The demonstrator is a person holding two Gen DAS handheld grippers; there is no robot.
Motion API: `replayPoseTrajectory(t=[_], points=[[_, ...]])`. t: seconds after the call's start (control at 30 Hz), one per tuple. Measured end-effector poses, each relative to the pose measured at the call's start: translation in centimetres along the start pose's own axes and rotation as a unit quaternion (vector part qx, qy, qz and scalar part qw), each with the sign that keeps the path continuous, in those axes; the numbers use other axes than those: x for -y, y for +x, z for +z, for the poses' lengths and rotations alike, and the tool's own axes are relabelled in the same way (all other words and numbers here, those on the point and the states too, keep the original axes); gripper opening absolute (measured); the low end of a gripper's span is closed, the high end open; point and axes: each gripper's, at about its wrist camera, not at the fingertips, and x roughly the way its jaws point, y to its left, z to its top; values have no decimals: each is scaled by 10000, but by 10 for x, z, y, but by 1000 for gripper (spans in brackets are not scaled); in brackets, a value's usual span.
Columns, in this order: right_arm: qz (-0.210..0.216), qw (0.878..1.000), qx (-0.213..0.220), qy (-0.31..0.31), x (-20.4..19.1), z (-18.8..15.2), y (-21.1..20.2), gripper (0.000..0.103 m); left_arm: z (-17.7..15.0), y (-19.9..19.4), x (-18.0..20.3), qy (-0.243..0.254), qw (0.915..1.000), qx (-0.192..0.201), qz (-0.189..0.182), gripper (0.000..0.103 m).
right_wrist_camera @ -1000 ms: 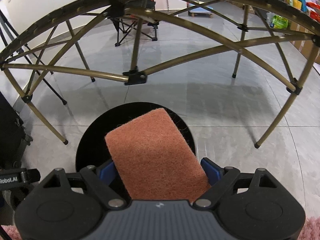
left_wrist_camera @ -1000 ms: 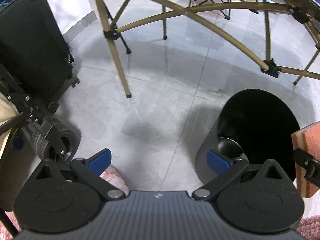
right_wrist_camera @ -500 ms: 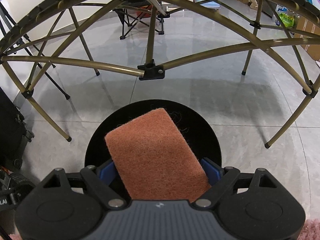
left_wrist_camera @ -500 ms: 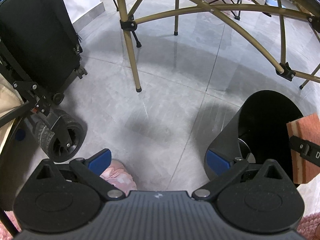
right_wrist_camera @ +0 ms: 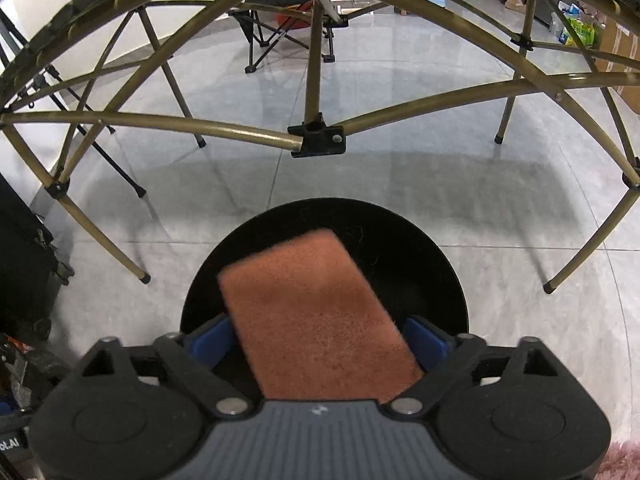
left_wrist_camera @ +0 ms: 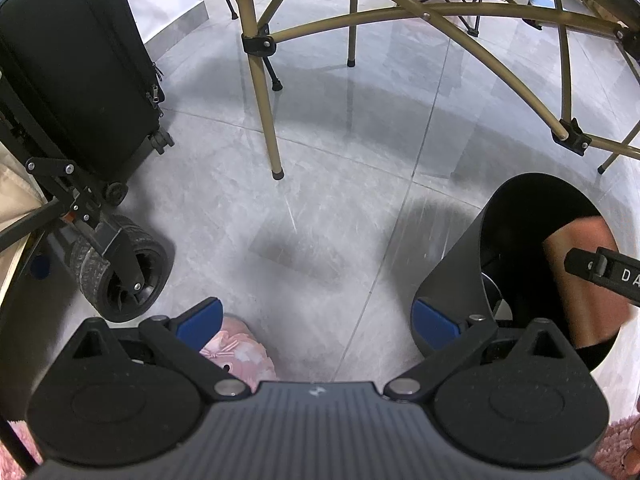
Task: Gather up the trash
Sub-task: 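Open the right tool to drop the sponge into the bin, then raise both tools back up toward the table pile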
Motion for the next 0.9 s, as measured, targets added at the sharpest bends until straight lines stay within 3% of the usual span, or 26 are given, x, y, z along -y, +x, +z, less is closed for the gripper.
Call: replayPoseTrajectory(t=[0.6,0.9], points=[[-42,10000,47,-67,3,0,-5,103,-1,-4,6,70,9999,59,-52,103],[-41,9992,365,-151,12,0,-24,103,0,-22,15,103,9989,375,-262,103]])
